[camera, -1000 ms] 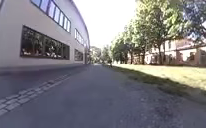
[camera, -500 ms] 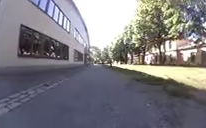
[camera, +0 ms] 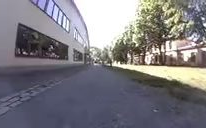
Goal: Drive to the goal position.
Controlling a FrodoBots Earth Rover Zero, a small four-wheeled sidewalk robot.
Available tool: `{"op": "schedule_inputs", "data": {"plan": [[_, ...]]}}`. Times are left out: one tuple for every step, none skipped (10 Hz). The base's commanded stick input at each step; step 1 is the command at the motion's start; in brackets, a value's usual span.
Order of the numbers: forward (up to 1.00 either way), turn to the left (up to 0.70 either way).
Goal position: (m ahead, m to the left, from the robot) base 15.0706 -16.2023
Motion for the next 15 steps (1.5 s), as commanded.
{"op": "schedule_inputs", "data": {"plan": [[0.45,0.00],[0.45,0.00],[0.45,0.00],[0.45,0.00],[0.45,0.00],[0.45,0.00],[0.45,0.00],[0.45,0.00],[0.45,0.00],[0.45,0.00],[0.45,0.00],[0.45,0.00],[0.45,0.00],[0.45,0.00],[0.45,0.00]]}}
